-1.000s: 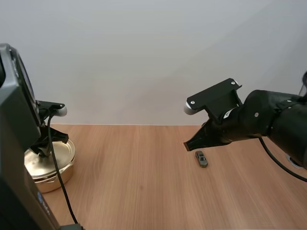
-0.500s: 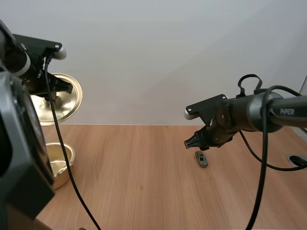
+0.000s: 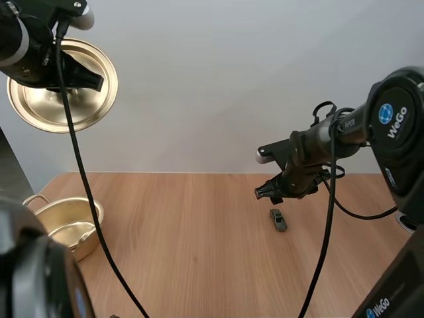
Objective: Open the pot, put the car inside, and close it
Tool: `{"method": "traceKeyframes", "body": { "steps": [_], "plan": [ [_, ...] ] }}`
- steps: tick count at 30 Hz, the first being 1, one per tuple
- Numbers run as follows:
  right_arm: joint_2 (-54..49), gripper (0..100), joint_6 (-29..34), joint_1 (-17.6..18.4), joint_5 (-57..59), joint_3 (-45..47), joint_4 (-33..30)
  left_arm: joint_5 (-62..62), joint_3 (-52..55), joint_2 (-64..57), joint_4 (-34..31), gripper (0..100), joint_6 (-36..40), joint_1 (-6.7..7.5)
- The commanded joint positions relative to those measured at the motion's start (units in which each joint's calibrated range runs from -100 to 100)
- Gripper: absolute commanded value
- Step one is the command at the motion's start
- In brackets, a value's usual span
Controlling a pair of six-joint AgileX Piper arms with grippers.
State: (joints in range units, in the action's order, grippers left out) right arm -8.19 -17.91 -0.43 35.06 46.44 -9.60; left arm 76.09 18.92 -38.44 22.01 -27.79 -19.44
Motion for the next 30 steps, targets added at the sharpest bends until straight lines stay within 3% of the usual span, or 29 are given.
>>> {"method": "traceKeyframes", "body": {
  "steps": [1, 10, 20, 22, 23, 26, 30],
  "plan": [
    [1.38, 88, -0.19, -0.06, -0.41, -0.09, -0.01, 0.0, -0.03, -0.32, 0.02, 0, 0.01, -0.03],
    [5.95, 87, -6.32, -0.06, -1.72, -0.14, 4.0, 0.81, -0.03, -0.35, 0.02, 0, 0.01, -0.03],
    [12.43, 75, -9.52, -0.06, 0.9, -3.32, 6.45, 0.81, -0.03, -0.35, 0.02, 0, 0.01, -0.03],
    [14.21, 67, -11.65, -0.06, 1.29, -3.98, 7.72, 0.81, -0.03, -0.35, 0.02, 0, 0.01, -0.03],
    [14.96, 55, -12.45, -0.06, 1.3, -4.28, 8.32, 0.81, -0.03, -0.35, 0.02, 0, 0.01, -0.03],
    [16.48, 0, -13.79, -0.06, 1.93, -5.53, 8.92, 0.81, -0.03, -0.35, 0.02, 0, 0.01, -0.03],
    [14.18, 0, -17.06, 0.32, 1.33, -8.7, 14.13, 0.79, -0.03, -0.35, 0.02, 0, 0.12, -0.03]
  ]
}}
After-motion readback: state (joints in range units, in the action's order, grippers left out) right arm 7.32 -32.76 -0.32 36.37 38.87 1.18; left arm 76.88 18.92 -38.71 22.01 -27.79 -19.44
